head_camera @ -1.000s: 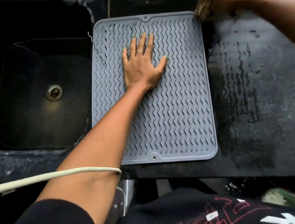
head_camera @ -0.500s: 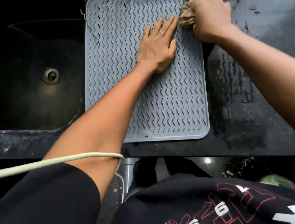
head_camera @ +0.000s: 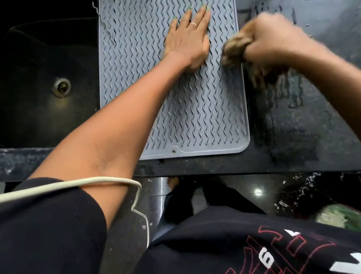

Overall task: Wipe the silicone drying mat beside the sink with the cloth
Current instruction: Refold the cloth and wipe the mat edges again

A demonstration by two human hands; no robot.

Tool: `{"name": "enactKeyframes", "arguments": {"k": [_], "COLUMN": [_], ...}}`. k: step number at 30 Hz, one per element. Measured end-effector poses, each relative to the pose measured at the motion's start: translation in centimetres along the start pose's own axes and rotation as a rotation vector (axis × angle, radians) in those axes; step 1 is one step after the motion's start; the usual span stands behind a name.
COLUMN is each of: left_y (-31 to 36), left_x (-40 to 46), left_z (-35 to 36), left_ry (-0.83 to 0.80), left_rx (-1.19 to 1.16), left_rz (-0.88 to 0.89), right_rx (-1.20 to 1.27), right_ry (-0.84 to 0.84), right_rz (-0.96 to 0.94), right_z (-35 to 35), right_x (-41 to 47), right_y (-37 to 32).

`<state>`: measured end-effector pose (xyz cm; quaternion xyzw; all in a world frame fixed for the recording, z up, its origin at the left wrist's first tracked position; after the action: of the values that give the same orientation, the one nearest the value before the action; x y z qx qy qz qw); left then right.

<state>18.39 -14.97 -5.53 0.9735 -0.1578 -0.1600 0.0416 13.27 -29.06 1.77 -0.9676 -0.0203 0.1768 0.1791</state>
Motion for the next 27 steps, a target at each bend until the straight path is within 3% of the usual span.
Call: {"name": "enactKeyframes", "arguments": {"k": [3,10,19,27], "left_y": [0.4,0.5,1.0,0.7], "left_x": [-0.9,-2.2,-2.7,-4.3], "left_z": [-0.2,0.5,0.6,-0.1], "left_ry": [-0.042,-0.092,-0.107,-0.169], "left_rx": [0.051,-0.009,0.000,0.080], "left_rz": [0.059,0.079,0.076,0.152], "right_rx": [-0.091,-0.219,-0.308,-0.368], "right_ry": [0.177,0.113,-0.228,-0.363], "right_rz": [-0.043,-0.157,-0.302,-0.356], "right_z": [-1.7,2.5,7.2,6.2], "right_x": [3.7,1.8,-13.3,-12.5], "right_y": [-0.6,-1.0,-1.2,-1.7]}}
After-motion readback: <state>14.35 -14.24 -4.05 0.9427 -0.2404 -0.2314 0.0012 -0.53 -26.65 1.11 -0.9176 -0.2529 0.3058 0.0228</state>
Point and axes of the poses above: each hand's wrist, its own x-axis towards the middle knuckle, its own z-axis out of the palm, y = z × x, the point moved 5 cm from there along x, towards the middle knuckle, and after that the axes turned 3 degrees about -y, right-handed, at the moved point
